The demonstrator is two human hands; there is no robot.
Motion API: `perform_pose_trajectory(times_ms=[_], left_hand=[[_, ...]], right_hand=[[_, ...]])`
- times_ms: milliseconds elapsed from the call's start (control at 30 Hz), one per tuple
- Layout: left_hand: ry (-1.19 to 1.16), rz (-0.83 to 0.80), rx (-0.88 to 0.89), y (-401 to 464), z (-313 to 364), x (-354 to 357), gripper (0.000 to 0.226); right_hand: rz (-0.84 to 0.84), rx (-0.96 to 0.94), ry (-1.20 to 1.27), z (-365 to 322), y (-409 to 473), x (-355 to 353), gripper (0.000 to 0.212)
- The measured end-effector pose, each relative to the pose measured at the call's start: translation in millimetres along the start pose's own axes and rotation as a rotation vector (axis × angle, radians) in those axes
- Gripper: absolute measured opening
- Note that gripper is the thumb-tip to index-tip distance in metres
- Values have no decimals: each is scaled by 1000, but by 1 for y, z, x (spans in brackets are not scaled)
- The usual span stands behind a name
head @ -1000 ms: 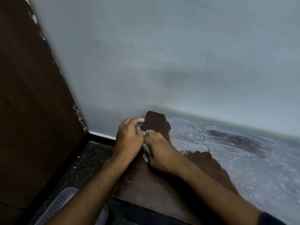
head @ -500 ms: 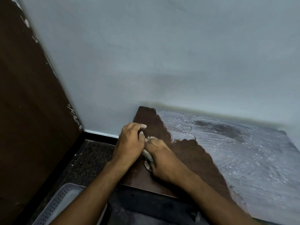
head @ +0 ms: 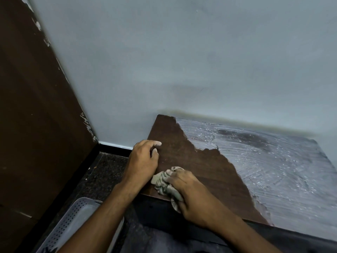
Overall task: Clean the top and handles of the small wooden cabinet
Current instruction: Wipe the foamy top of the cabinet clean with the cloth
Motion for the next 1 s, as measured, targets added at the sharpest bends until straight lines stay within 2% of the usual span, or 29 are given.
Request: perform_pose_trajectory(times_ms=[33,167,333,433,500,567,700,800,900,1000], left_hand=[[0,2,-3,-2,-2,-2,27],[30,-6,-15,-7,-5,-6,27],[70,19,-20,-8,-11,-18,28],[69,47,-15,-6,-12,-20,28],[49,48,-14,-5,-11,-19,28],[44,43,-9,-4,-9,-19,29],[77,41,-15,-9,-12,-29,30],[143,25,-94,-15,-26,-36,34],[156,-4,-210,-20,-38,-36,36],[128,12,-249,-19,-42,-32,33]], right_hand=[[-9,4,1,4,1,0,43],[17,112,-54,36,51,-1,19],[137,271,-169,58,101,8,37],[145,79,-54,25,82,19,21],[36,-54,11,6,58,25,22],[-24,-85,42,14,57,21,25],[79,169,-40,59,103,10,28],[78,281,-130,67,126,26,47],[37,175,-88,45,124,42,38],[-34,9,-57,32,111,46,27]])
Point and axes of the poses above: each hand's wrist, its own y-axis towards the middle knuckle, its own x-axis out of the palm, z = x × y, the point moved 4 cm from there along y, towards the middle knuckle, and after that the axes turned 12 degrees about z, right-handed, at the moved point
